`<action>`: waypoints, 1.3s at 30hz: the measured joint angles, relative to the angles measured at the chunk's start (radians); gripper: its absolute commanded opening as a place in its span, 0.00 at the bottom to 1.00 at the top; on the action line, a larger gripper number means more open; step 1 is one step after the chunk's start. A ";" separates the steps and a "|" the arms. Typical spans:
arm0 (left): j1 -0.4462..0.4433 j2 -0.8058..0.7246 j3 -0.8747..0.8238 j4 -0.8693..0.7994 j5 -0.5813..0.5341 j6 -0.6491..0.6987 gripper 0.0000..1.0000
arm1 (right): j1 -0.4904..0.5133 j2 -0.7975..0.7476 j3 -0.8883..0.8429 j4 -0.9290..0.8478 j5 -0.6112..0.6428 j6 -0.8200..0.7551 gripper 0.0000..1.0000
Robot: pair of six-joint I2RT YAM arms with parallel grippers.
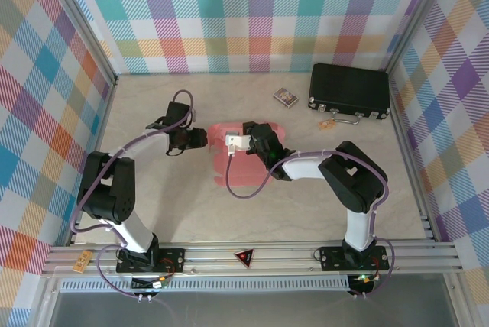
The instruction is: Fold the paper box
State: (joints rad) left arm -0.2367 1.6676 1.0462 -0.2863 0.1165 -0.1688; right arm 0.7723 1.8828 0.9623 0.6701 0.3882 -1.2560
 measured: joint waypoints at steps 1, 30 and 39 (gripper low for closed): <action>0.000 0.002 0.002 -0.001 0.020 0.012 0.48 | 0.000 0.001 0.003 -0.005 0.000 0.003 0.12; 0.000 0.034 -0.050 0.190 0.350 0.119 0.43 | -0.001 0.012 0.021 -0.029 0.001 0.014 0.12; 0.000 0.093 -0.047 0.217 0.381 0.083 0.44 | -0.001 0.013 0.029 -0.042 0.001 0.018 0.12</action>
State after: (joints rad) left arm -0.2367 1.7611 0.9993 -0.0692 0.4973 -0.0860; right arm 0.7715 1.8957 0.9909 0.6281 0.3893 -1.2377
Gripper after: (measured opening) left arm 0.443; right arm 0.120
